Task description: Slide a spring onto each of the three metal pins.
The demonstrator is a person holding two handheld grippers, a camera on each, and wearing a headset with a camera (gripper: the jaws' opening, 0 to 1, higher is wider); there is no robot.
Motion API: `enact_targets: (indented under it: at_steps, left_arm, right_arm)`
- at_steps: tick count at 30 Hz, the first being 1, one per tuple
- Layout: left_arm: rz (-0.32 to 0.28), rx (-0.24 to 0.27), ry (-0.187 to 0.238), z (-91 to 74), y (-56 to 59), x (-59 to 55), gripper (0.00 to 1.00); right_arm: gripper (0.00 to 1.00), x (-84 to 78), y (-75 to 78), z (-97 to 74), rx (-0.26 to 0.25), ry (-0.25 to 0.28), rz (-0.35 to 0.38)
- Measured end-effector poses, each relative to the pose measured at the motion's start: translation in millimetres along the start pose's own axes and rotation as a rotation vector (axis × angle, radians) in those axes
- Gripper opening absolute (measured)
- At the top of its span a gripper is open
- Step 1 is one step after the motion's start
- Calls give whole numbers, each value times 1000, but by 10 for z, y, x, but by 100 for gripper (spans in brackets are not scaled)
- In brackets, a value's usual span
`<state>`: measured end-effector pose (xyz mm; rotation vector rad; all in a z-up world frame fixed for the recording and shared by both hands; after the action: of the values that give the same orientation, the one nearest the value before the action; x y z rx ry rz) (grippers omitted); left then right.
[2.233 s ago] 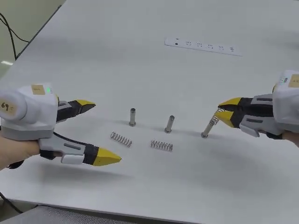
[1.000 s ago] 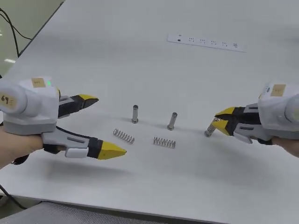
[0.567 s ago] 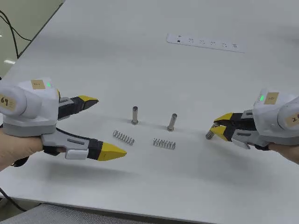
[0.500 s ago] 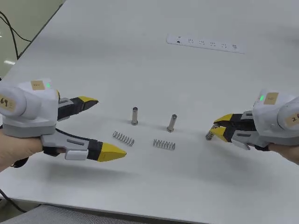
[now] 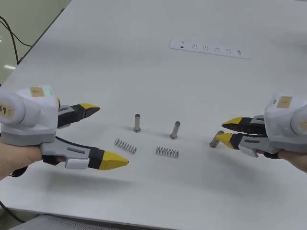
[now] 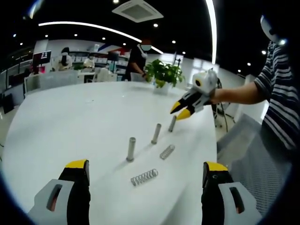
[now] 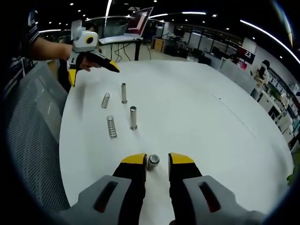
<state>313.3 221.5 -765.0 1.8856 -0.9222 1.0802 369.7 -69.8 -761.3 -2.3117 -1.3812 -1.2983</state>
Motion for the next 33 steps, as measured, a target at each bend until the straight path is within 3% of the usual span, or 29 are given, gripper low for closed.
enact_targets:
  at_steps: [4, 11, 20, 33]
  left_arm:
    - [1, 3, -1, 0, 4, 4, 98]
    - [5, 7, -4, -10, 3, 8, 98]
    - [5, 5, -10, -1, 3, -20, 98]
    - [2, 6, -9, -10, 0, -20, 98]
  right_arm:
    - [17, 1, -1, -44, 5, 33, 131]
    - [18, -32, 39, -153, -8, 82, 279]
    - [18, -79, -33, -249, -15, 66, 262]
    - [19, -48, -211, -329, 35, 87, 276]
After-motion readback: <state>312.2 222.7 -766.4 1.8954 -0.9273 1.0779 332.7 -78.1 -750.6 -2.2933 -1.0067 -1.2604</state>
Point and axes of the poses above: the centre of the closed fingertips' face, and the gripper's own axes: z roughly forward along the fingers, y roughly to its right, x roughly out of its top, the point moved 6 cm from there along -z, roughly backward along the fingers, and after that the axes turned 12 degrees about -x, right-handed, at the moved point
